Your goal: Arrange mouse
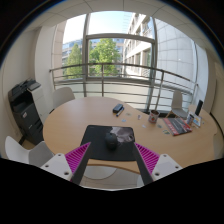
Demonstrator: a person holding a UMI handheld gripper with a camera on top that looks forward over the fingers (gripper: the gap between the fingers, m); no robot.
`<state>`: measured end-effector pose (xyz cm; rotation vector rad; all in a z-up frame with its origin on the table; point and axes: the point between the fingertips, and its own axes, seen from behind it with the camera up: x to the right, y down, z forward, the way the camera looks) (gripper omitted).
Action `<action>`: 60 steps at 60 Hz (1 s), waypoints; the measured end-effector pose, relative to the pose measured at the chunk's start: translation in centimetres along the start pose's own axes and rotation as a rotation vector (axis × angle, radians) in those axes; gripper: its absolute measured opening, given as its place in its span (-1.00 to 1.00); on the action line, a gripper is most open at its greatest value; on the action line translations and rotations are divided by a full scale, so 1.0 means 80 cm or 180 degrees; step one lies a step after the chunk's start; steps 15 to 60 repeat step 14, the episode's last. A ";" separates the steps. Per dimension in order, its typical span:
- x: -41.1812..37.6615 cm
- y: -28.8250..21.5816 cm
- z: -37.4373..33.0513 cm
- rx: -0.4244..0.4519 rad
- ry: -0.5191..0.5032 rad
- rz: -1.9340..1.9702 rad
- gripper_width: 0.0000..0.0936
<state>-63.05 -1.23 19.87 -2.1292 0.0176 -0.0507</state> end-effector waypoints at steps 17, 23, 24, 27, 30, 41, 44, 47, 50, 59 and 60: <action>0.001 0.031 -0.056 -0.0020 0.0031 -0.0005 0.80; 0.001 0.031 -0.056 -0.0020 0.0031 -0.0005 0.80; 0.001 0.031 -0.056 -0.0020 0.0031 -0.0005 0.80; 0.001 0.031 -0.056 -0.0020 0.0031 -0.0005 0.80; 0.001 0.031 -0.056 -0.0020 0.0031 -0.0005 0.80; 0.001 0.031 -0.056 -0.0020 0.0031 -0.0005 0.80; 0.001 0.031 -0.056 -0.0020 0.0031 -0.0005 0.80; 0.001 0.031 -0.056 -0.0020 0.0031 -0.0005 0.80; 0.001 0.031 -0.056 -0.0020 0.0031 -0.0005 0.80; 0.001 0.031 -0.056 -0.0020 0.0031 -0.0005 0.80; 0.001 0.031 -0.056 -0.0020 0.0031 -0.0005 0.80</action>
